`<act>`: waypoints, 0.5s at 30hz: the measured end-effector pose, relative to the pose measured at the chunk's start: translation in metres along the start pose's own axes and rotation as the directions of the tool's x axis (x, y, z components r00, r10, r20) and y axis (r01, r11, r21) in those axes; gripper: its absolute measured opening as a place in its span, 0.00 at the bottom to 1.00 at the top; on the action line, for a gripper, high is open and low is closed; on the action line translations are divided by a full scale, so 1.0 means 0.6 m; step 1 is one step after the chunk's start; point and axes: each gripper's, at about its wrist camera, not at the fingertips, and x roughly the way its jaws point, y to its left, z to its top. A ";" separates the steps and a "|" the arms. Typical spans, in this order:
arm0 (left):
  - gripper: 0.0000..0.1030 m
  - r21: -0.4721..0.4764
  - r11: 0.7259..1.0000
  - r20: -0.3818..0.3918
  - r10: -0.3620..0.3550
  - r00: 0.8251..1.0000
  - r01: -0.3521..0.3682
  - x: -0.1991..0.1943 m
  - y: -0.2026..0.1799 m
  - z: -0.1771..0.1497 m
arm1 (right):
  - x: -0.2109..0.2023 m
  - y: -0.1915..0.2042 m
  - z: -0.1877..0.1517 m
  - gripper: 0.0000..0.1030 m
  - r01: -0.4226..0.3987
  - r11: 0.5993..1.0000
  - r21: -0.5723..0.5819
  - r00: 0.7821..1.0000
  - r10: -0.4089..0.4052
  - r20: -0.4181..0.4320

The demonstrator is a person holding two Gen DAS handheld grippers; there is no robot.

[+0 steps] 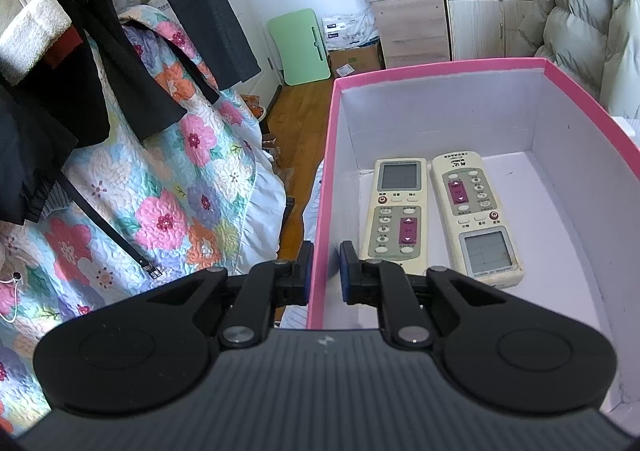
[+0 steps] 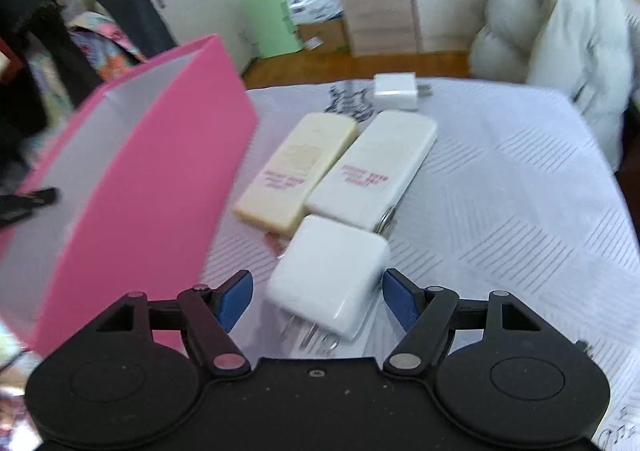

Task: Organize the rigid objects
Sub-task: 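Grasp the white OPPO charger with the right tool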

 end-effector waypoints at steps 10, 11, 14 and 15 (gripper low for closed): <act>0.12 -0.028 1.000 0.015 -0.002 1.000 0.003 -0.003 0.010 -0.002 | 0.003 -0.006 -0.008 0.70 0.039 0.998 -0.047 0.999 -0.038 0.032; 0.12 -0.029 1.000 0.014 -0.002 1.000 0.002 -0.003 0.011 -0.002 | 0.002 -0.007 -0.009 0.70 0.036 0.999 -0.040 0.999 -0.035 0.028; 0.12 -0.026 1.000 0.012 0.002 1.000 -0.001 -0.003 0.012 -0.002 | 0.005 -0.016 -0.007 0.70 0.024 1.000 -0.004 1.000 -0.024 0.011; 0.13 -0.019 1.000 0.008 0.006 1.000 -0.005 -0.001 0.010 0.000 | 0.007 -0.018 -0.008 0.70 0.024 1.000 0.011 1.000 -0.024 0.004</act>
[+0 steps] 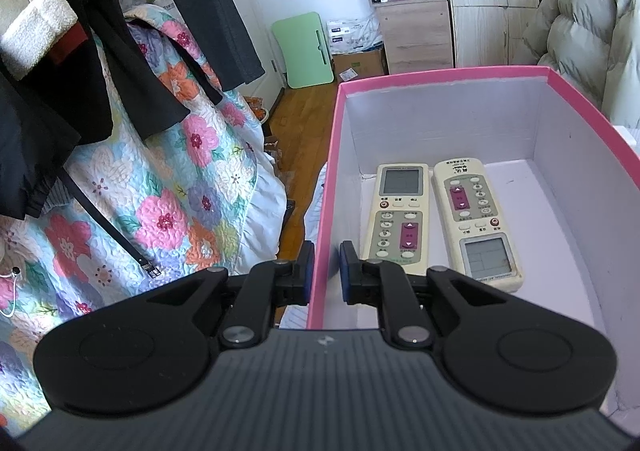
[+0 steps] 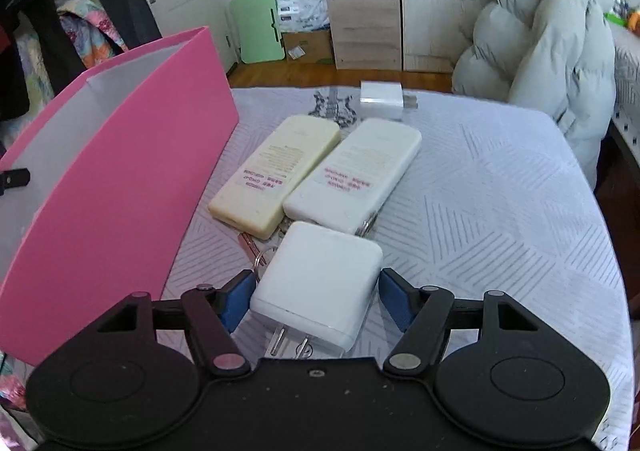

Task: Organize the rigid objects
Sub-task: 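Grasp the white OPPO charger with the right tool, then drop the white OPPO charger into the pink box with the right tool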

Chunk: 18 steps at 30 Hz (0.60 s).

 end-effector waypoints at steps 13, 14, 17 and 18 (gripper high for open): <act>0.15 -0.025 1.000 0.003 -0.009 1.000 0.009 -0.009 0.002 0.009 | -0.029 -0.008 -0.016 0.65 -0.033 0.999 -0.012 0.998 0.034 0.047; 0.15 -0.023 1.000 0.005 -0.009 1.000 0.010 -0.009 0.002 0.010 | -0.033 -0.006 -0.015 0.65 -0.036 0.999 -0.019 0.998 0.037 0.054; 0.15 -0.012 1.000 0.003 -0.005 1.000 0.005 -0.008 -0.003 0.008 | -0.047 -0.002 -0.009 0.65 -0.045 0.999 -0.018 0.996 0.046 0.070; 0.15 -0.009 1.000 0.002 -0.006 1.000 0.006 -0.007 -0.004 0.006 | -0.051 -0.001 -0.008 0.65 -0.051 0.999 -0.020 0.996 0.052 0.075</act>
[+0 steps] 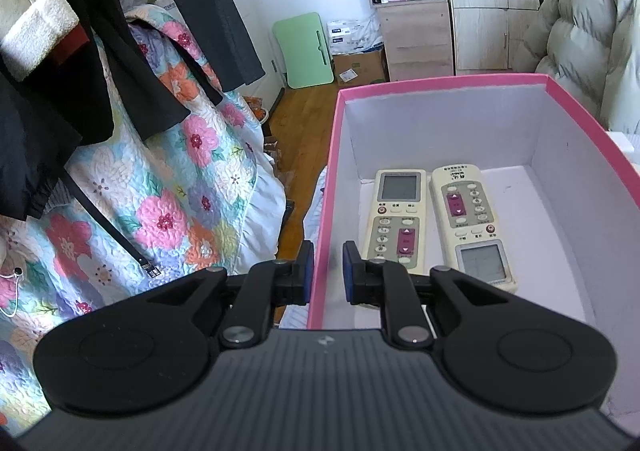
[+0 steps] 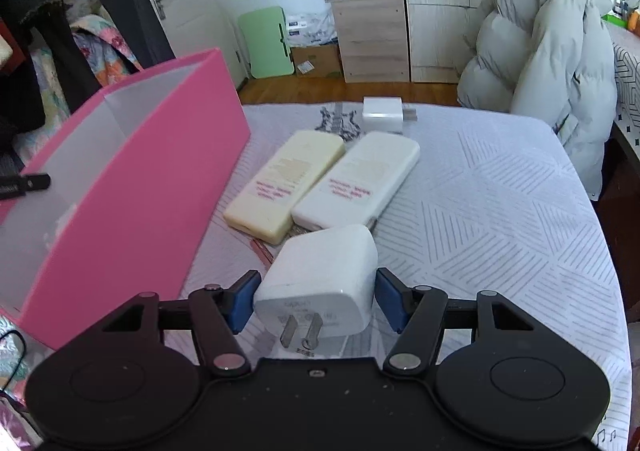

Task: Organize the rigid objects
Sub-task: 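Drop the white OPPO charger into the pink box with the right tool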

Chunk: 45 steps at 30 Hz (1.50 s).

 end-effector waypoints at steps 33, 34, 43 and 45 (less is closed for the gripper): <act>0.12 -0.070 0.997 0.015 -0.028 1.000 0.029 0.003 0.007 -0.013 | 0.082 0.292 0.123 0.64 -0.381 0.796 -0.470 0.909 0.231 -0.345; 0.12 -0.080 0.996 0.012 -0.038 0.999 0.039 0.003 0.009 -0.012 | 0.084 0.296 0.128 0.64 -0.402 0.796 -0.452 0.897 0.243 -0.369; 0.11 -0.108 0.991 0.022 -0.080 0.997 0.082 -0.003 0.022 -0.009 | 0.129 0.323 0.117 0.56 -0.477 0.779 -0.406 0.836 0.259 -0.484; 0.09 -0.109 0.991 0.022 -0.077 0.997 0.079 -0.003 0.021 -0.010 | 0.130 0.318 0.119 0.56 -0.496 0.780 -0.382 0.829 0.296 -0.474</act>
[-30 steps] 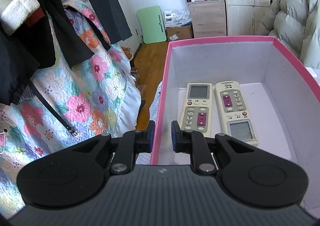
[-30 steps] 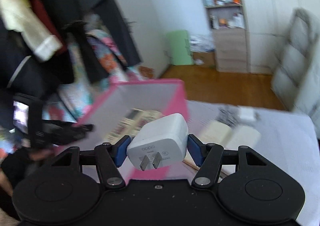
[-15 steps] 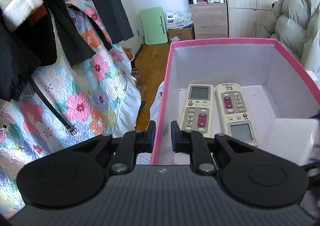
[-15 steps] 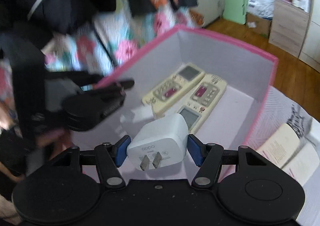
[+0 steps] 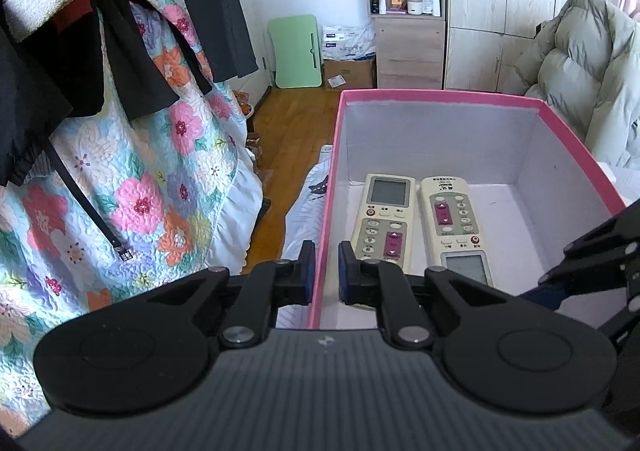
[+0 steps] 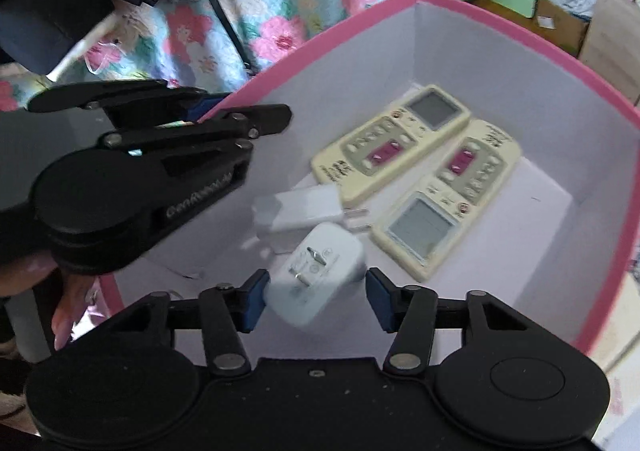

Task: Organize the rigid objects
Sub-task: 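Drop the white OPPO charger into the pink box with the right tool, then move the right tool back to the table and grasp the silver keys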

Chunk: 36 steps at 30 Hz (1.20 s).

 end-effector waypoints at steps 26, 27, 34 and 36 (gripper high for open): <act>0.07 0.028 1.000 0.059 0.013 0.998 -0.014 -0.005 0.002 -0.006 | -0.167 -0.152 -0.315 0.64 0.197 0.828 0.525 0.908 -0.356 0.220; 0.07 0.022 1.000 0.062 0.008 0.998 -0.009 -0.005 0.003 -0.007 | -0.159 -0.153 -0.321 0.64 0.201 0.819 0.537 0.906 -0.364 0.215; 0.07 0.020 1.000 0.073 0.009 0.997 -0.010 -0.006 0.002 -0.011 | -0.121 -0.132 -0.292 0.45 0.300 0.851 0.432 0.864 -0.434 0.255; 0.06 0.018 1.000 0.074 0.007 0.997 -0.009 -0.006 0.003 -0.011 | -0.109 -0.133 -0.282 0.35 0.289 0.865 0.410 0.870 -0.416 0.264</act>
